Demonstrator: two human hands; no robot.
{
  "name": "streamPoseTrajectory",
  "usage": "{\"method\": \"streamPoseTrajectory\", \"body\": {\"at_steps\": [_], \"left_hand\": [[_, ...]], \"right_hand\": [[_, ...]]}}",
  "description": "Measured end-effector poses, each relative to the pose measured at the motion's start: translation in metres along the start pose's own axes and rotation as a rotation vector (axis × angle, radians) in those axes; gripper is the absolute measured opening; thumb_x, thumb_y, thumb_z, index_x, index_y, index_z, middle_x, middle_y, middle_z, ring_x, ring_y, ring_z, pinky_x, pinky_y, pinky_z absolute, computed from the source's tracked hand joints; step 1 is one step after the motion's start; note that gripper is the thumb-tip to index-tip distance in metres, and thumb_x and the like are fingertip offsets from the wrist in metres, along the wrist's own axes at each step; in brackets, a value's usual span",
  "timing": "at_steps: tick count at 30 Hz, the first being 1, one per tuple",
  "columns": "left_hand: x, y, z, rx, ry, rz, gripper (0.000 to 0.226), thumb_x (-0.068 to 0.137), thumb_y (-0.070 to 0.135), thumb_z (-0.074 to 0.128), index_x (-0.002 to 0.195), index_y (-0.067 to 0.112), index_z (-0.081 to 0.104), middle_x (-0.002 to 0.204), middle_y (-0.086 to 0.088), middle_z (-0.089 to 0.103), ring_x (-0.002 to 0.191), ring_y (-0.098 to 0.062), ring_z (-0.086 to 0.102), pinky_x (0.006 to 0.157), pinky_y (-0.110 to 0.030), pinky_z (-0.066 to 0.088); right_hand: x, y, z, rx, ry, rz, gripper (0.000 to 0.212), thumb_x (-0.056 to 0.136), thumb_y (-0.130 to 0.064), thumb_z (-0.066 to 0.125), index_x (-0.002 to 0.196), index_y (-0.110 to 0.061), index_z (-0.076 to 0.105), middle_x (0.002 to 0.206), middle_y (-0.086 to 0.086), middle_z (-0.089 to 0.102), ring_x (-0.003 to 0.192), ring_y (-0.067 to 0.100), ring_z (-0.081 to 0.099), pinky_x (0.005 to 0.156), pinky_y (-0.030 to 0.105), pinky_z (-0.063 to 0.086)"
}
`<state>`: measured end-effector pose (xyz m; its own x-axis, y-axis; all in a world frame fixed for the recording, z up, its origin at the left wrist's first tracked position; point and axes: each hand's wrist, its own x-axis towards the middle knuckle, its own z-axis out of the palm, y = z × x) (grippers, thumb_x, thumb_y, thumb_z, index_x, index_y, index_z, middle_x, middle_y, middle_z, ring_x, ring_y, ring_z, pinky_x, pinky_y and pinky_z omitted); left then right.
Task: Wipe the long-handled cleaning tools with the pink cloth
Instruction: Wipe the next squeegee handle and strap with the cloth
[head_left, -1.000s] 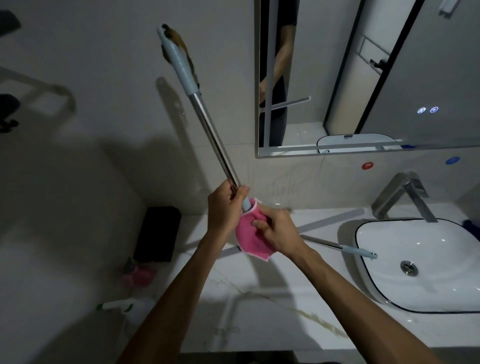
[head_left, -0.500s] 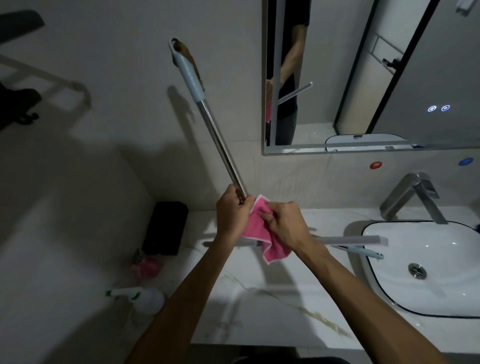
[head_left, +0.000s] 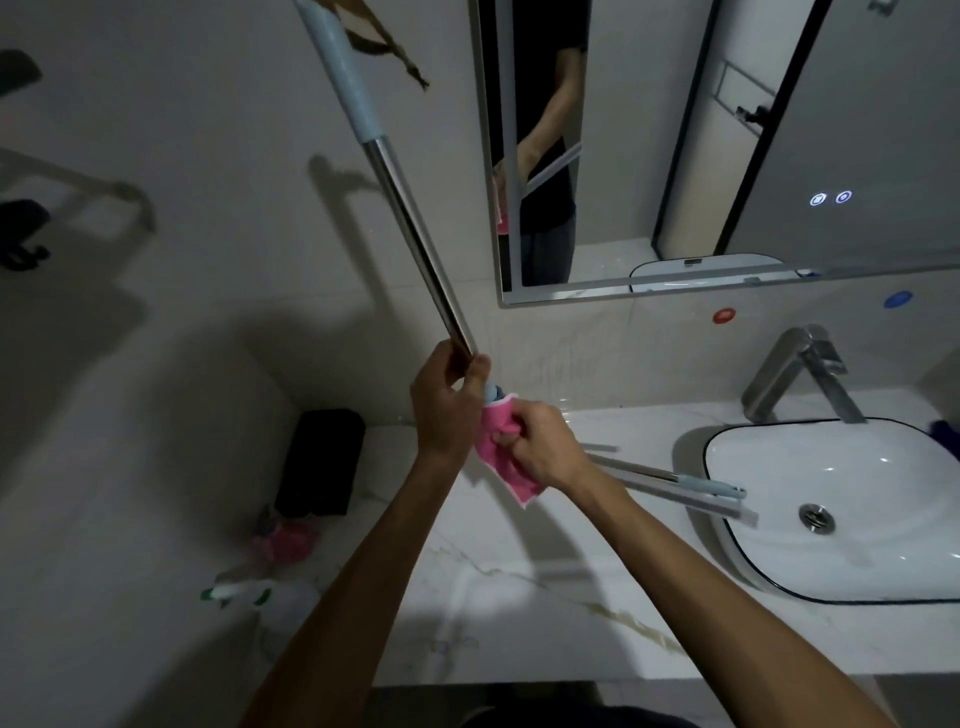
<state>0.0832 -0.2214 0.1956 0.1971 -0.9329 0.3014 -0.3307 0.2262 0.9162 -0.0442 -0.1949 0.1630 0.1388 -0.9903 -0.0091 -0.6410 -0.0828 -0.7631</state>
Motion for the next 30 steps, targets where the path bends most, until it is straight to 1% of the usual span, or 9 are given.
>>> {"method": "streamPoseTrajectory", "body": {"at_steps": [4,7,11,14,18,20,23,27,30], "left_hand": [[-0.005,0.007,0.006,0.006,-0.057,0.101,0.022,0.095,0.026,0.064,0.087,0.005,0.062,0.084,-0.007,0.070,0.079,-0.018,0.068,0.069,-0.023,0.055],[-0.008,0.011,0.011,0.021,-0.084,0.211,0.014,0.096,0.017,0.065,0.092,0.003,0.064,0.085,-0.007,0.070,0.079,-0.014,0.068,0.070,-0.013,0.052],[-0.010,0.012,0.019,-0.002,-0.092,0.216,0.006,0.095,0.010,0.065,0.092,0.005,0.066,0.084,-0.005,0.069,0.078,-0.012,0.067,0.070,-0.018,0.054],[-0.014,0.012,0.019,-0.042,-0.113,0.163,0.004,0.092,0.006,0.065,0.092,0.010,0.066,0.088,-0.002,0.070,0.083,-0.010,0.067,0.072,-0.018,0.055],[-0.016,0.005,0.014,-0.028,-0.107,0.145,0.008,0.085,0.015,0.068,0.093,0.014,0.066,0.092,-0.001,0.070,0.087,-0.016,0.068,0.077,-0.036,0.060],[-0.015,0.002,0.012,-0.008,-0.084,0.148,0.013,0.082,0.019,0.069,0.092,0.011,0.066,0.087,-0.002,0.069,0.083,-0.017,0.067,0.074,-0.037,0.060],[-0.016,0.002,0.008,-0.024,-0.082,0.146,0.018,0.080,0.027,0.074,0.088,0.013,0.064,0.083,0.000,0.067,0.079,-0.014,0.066,0.067,-0.024,0.058],[-0.019,0.001,0.007,0.002,-0.105,0.175,0.016,0.085,0.021,0.075,0.084,0.016,0.060,0.076,0.008,0.064,0.072,-0.004,0.065,0.061,-0.013,0.052],[-0.021,0.003,0.010,0.053,-0.069,0.160,0.015,0.089,0.016,0.073,0.085,0.013,0.058,0.074,0.014,0.059,0.070,0.006,0.061,0.059,-0.008,0.049]], "right_hand": [[-0.006,0.004,-0.015,0.206,0.002,0.064,0.026,0.087,0.012,0.054,0.099,-0.008,0.065,0.091,0.003,0.066,0.079,0.007,0.059,0.061,0.008,0.046],[-0.014,0.006,-0.017,0.213,0.162,0.066,0.029,0.085,0.015,0.055,0.099,-0.003,0.073,0.085,-0.001,0.066,0.072,0.000,0.059,0.062,0.005,0.046],[-0.018,0.013,-0.014,0.118,0.334,0.045,0.028,0.083,0.008,0.057,0.082,-0.010,0.077,0.074,-0.005,0.070,0.063,-0.001,0.061,0.062,0.007,0.044],[-0.017,0.011,-0.016,0.083,0.346,0.044,0.021,0.088,0.000,0.062,0.086,-0.012,0.079,0.071,-0.003,0.070,0.062,0.003,0.060,0.058,0.006,0.041],[-0.012,0.008,-0.020,0.172,0.413,0.080,0.010,0.091,-0.007,0.066,0.090,-0.010,0.076,0.077,0.001,0.069,0.067,0.009,0.058,0.060,0.009,0.040],[-0.013,0.005,-0.021,0.209,0.361,0.045,0.006,0.092,-0.007,0.066,0.094,-0.007,0.072,0.080,0.000,0.065,0.068,0.000,0.057,0.063,0.004,0.042],[-0.015,0.001,-0.018,0.207,0.215,-0.061,0.008,0.091,-0.006,0.067,0.099,-0.006,0.069,0.079,-0.004,0.064,0.068,-0.003,0.060,0.063,0.005,0.044],[-0.014,0.007,-0.005,0.103,0.268,-0.056,0.018,0.090,-0.011,0.070,0.108,-0.012,0.067,0.090,-0.002,0.068,0.079,0.010,0.063,0.074,0.012,0.047],[-0.015,0.008,-0.001,0.134,0.291,-0.058,0.017,0.091,-0.009,0.069,0.107,-0.013,0.068,0.087,-0.006,0.067,0.076,-0.001,0.061,0.072,0.006,0.044]]}}
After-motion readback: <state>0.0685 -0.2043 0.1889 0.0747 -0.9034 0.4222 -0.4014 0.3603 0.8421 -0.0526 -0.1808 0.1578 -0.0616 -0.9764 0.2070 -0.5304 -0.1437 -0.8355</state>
